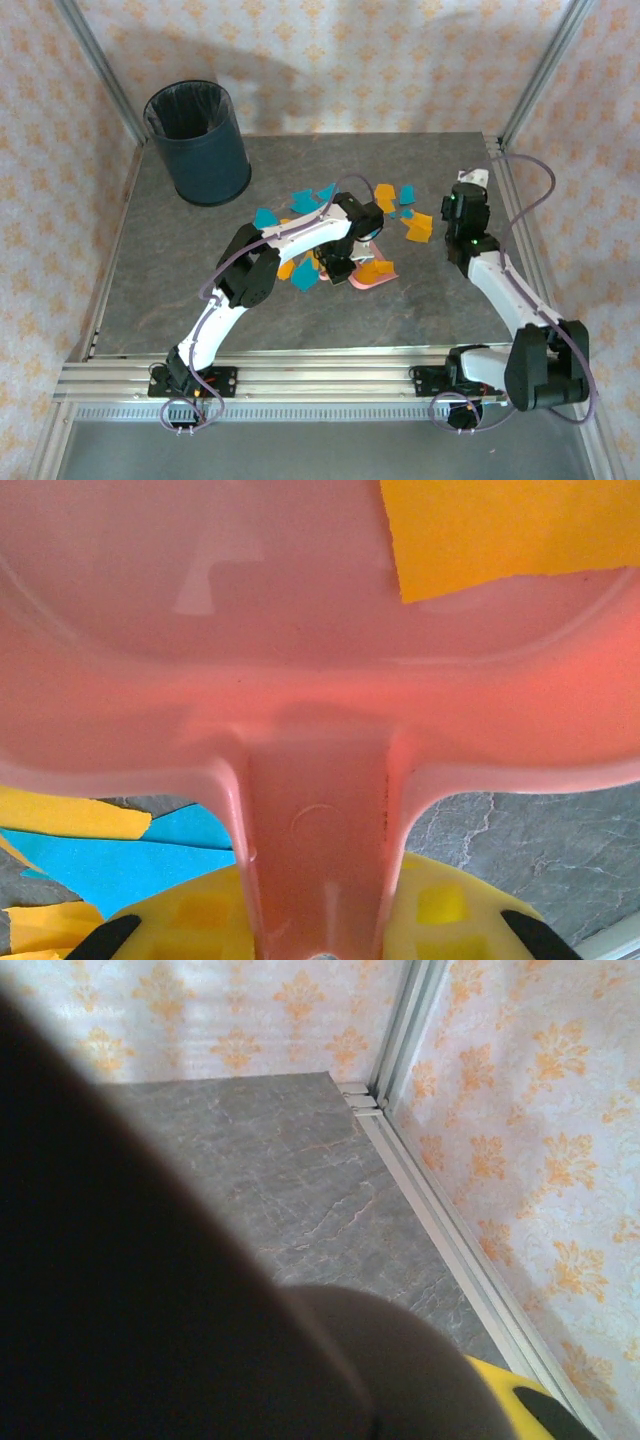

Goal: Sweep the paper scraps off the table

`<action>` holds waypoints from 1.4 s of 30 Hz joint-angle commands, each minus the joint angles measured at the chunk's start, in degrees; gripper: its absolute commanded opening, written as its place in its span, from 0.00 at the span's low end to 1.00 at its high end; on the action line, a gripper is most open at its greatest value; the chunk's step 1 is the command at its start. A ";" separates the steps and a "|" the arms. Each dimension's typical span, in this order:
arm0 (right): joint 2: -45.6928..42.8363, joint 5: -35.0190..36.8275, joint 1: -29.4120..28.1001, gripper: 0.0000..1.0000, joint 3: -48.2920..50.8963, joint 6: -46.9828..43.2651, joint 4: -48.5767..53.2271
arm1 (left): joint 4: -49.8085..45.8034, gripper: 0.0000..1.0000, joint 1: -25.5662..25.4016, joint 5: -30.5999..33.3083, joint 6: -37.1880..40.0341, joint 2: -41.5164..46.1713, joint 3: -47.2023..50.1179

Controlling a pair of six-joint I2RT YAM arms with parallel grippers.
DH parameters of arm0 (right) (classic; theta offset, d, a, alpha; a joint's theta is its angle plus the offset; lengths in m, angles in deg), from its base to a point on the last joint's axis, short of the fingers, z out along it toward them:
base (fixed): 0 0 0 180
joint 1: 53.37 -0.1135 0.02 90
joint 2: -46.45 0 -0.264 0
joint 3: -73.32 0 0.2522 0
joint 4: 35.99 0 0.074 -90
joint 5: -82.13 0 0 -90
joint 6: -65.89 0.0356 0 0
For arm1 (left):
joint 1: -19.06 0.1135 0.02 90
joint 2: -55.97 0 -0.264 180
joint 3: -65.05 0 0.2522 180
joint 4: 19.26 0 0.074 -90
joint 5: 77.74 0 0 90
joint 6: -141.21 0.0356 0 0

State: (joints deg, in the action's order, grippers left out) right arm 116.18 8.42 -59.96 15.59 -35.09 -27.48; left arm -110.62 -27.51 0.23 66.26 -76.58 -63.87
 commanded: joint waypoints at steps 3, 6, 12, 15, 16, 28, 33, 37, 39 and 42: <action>5.12 -5.11 0.26 0.00 -4.51 -4.69 -6.00 | -2.20 0.00 -0.67 -0.85 0.57 -0.93 -1.30; 7.42 -10.01 0.26 0.00 -5.21 -5.77 -5.77 | -2.14 0.00 -0.74 -0.90 0.51 -1.04 -1.40; 6.82 -23.48 -0.02 0.00 -4.02 -8.11 -2.65 | -2.10 0.00 -0.86 -0.73 0.34 -1.12 -1.82; 6.37 -27.56 -0.39 0.00 -4.51 -9.54 2.76 | -2.44 0.00 -0.84 -0.80 0.39 -1.25 -2.12; 6.25 -28.21 -0.57 0.00 -4.46 -9.96 4.16 | -2.51 0.00 -0.89 -0.67 0.33 -1.30 -2.21; 1.47 -26.26 -8.07 0.00 -3.60 -9.76 16.98 | -1.69 0.00 -0.82 -0.10 -1.07 -2.18 -3.41; -0.83 -24.30 -11.46 0.00 -2.97 -7.15 20.05 | -1.61 0.00 -0.87 0.38 -1.77 -2.45 -3.67; -3.04 -25.53 -12.80 0.00 -2.40 -4.93 21.18 | -1.41 0.00 -0.89 0.40 -2.02 -2.54 -3.67; -4.62 -26.58 -12.97 0.00 -1.94 -3.30 21.43 | -1.32 0.00 -0.86 0.57 -2.38 -2.63 -3.67; -6.56 -28.08 -13.18 0.00 -1.35 -1.43 22.04 | -1.10 0.00 -0.90 0.55 -2.63 -2.63 -3.59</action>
State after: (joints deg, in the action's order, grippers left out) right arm 111.28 -17.15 -72.62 12.47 -40.58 -11.13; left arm -110.62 -27.95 0.27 64.90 -78.35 -66.05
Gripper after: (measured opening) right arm 0.262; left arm 0.236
